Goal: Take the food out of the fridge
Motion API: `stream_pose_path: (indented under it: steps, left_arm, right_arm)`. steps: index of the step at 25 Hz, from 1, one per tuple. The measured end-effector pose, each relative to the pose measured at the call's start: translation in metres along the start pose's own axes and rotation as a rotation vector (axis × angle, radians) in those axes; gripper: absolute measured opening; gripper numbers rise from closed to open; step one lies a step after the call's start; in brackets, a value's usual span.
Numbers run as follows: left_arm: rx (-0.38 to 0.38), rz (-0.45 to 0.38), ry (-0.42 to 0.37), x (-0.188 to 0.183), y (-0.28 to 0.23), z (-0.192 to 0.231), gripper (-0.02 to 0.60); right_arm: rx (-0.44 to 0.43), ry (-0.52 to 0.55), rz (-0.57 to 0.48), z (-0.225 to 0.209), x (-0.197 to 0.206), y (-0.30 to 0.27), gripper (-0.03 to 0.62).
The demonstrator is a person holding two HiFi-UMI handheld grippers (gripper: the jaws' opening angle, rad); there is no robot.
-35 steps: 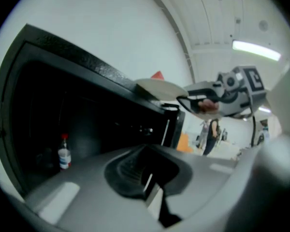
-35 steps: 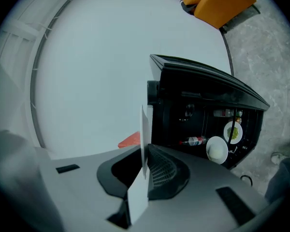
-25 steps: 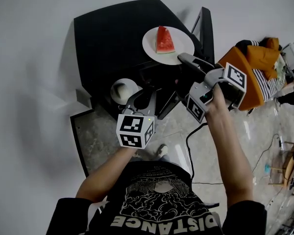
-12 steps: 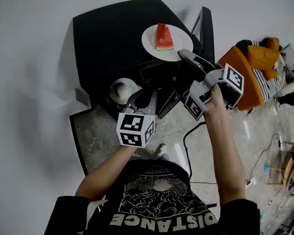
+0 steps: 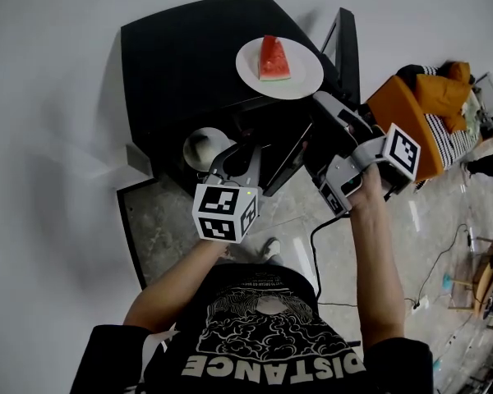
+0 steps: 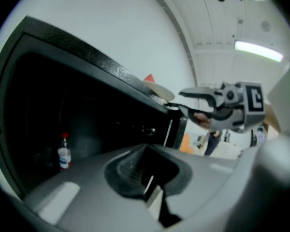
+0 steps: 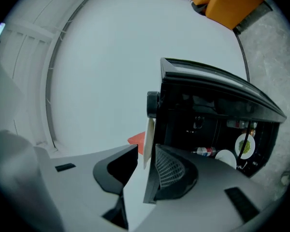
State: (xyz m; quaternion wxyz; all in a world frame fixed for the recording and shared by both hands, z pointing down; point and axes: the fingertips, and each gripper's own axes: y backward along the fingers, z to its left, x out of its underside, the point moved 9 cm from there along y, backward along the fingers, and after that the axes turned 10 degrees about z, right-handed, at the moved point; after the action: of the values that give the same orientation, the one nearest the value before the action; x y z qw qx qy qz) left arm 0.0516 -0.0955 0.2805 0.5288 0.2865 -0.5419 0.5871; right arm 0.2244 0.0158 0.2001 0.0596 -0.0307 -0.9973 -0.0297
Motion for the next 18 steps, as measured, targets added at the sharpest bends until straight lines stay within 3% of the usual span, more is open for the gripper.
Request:
stream_pose_path:
  steps: [5,8,14,18]
  left_arm:
    - [-0.015,0.007,-0.018,-0.004,-0.001,-0.005,0.002]
    - [-0.017,0.017,-0.032,-0.004,0.001,-0.012,0.002]
    - [-0.031,0.022,-0.052,-0.002,0.005,-0.022,0.002]
    - [-0.039,0.026,-0.057,0.001,0.005,-0.026,0.002]
  right_arm:
    - [0.082,0.232,-0.008,-0.007,0.017,0.025,0.081]
    - [0.193,0.464,0.0,-0.011,0.033,0.029,0.081]
    - [0.441,0.83,0.02,-0.028,0.061,0.032,0.059]
    - [0.542,1.012,0.062,-0.035,0.074,0.027,0.041]
